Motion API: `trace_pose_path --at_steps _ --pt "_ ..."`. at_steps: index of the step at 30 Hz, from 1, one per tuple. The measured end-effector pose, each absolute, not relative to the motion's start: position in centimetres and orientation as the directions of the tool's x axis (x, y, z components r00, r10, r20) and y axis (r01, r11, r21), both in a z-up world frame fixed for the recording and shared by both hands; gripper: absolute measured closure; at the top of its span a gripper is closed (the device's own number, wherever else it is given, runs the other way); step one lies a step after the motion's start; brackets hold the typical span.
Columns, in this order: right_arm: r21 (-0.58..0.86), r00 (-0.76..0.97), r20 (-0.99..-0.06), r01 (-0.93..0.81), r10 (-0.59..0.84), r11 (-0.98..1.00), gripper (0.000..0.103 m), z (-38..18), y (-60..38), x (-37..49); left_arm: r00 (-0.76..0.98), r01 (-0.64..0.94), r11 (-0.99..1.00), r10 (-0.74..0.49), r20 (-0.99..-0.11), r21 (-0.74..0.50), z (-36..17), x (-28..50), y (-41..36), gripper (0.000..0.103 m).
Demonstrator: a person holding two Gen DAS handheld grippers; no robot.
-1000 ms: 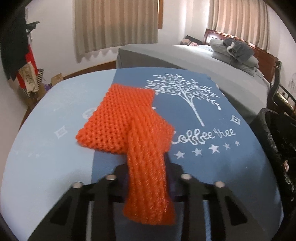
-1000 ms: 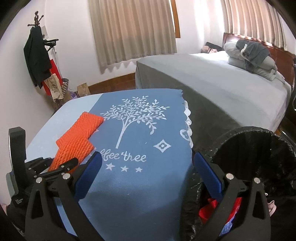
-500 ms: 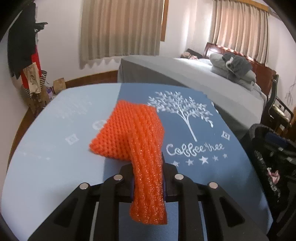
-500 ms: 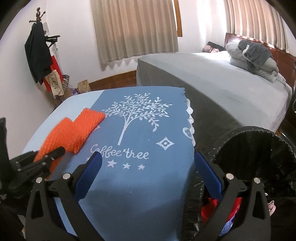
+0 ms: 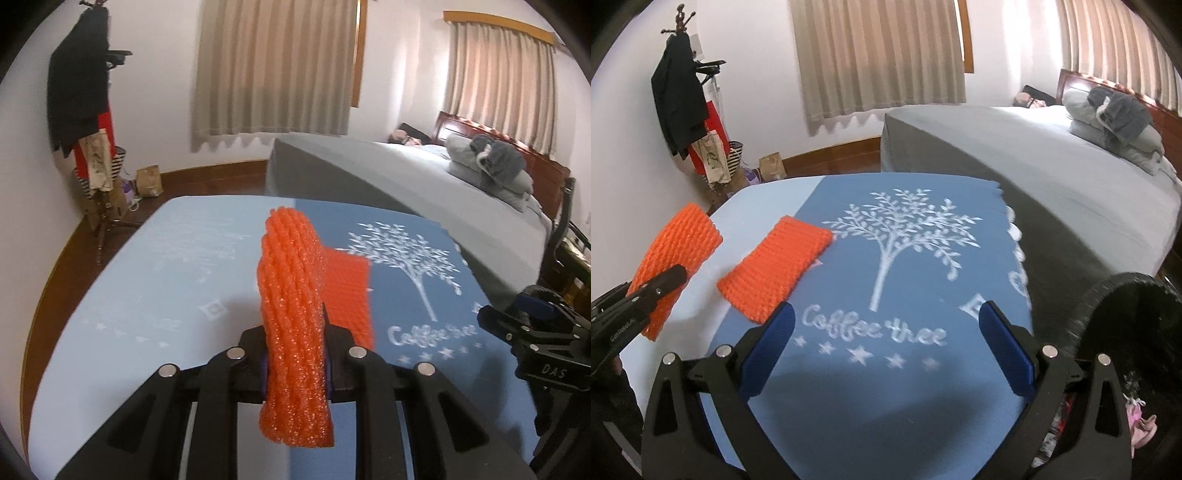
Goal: Collect trash
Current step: 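Grasp one end of the orange knit strip with the left tool, then grasp the other orange strip piece with the right tool while the left tool holds its piece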
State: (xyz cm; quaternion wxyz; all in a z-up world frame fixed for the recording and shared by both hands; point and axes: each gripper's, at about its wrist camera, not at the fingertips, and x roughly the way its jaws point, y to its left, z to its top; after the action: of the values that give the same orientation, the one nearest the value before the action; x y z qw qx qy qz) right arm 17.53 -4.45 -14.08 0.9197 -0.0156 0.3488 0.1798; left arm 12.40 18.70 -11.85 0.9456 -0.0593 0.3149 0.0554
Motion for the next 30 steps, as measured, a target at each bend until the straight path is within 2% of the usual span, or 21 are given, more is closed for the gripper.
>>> trace_pose_path --at_steps 22,30 --pt "0.093 0.621 -0.71 -0.384 0.331 0.919 0.007 -16.6 4.9 21.1 0.745 -0.256 0.965 0.161 -0.647 -0.055 -14.9 13.0 24.6 0.083" --pt "0.095 0.584 -0.743 -0.392 0.327 0.915 0.017 -18.0 6.8 21.6 0.746 -0.266 0.963 0.174 -0.643 -0.047 -15.0 12.8 25.1 0.083"
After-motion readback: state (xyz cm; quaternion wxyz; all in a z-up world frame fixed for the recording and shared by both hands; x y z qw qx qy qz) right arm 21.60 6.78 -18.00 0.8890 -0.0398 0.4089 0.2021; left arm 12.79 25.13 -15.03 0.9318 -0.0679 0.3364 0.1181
